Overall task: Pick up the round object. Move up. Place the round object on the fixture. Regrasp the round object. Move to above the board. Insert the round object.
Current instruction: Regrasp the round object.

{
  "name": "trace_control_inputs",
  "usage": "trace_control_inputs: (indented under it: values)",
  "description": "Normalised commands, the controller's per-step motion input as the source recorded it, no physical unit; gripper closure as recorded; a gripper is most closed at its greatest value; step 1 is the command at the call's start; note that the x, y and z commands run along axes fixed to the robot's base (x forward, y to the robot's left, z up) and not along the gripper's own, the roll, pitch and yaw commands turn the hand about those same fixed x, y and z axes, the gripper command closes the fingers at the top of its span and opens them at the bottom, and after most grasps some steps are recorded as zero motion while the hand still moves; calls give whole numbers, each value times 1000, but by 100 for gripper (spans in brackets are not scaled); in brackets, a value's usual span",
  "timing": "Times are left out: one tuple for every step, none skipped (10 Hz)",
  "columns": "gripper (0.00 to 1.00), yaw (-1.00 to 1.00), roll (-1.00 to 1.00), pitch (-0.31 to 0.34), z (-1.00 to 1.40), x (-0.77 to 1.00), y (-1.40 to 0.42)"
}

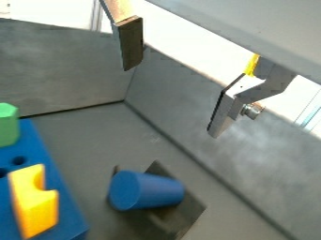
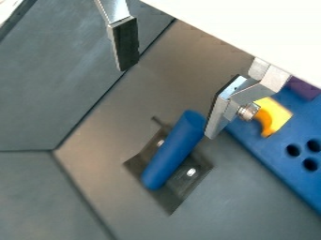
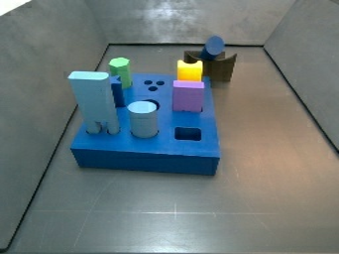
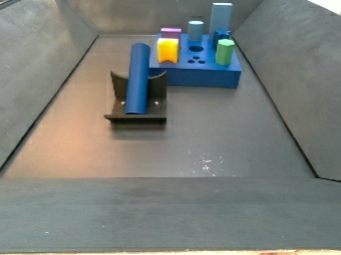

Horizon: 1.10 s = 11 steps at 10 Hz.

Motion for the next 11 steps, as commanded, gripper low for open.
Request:
trace_control_inputs:
  values:
    - [0,58,1000,122,1,86,-36]
    - [0,81,1000,154,-6,92,-40]
    - [0,107,1000,183,-6,97,-45]
    - [0,131,1000,204,-3,99,-44]
    - [0,172,838,208,-9,104,-49]
    - [0,193,646,189,-8,104,-52]
    - [0,220,398,151,-6,104,-53]
    - [0,229,265,119,4,97,-38]
    - [0,230,190,60,-1,83,-35]
    - [0,225,176,36,-7,78,-41]
    - [0,203,165,17,-7,81,-50]
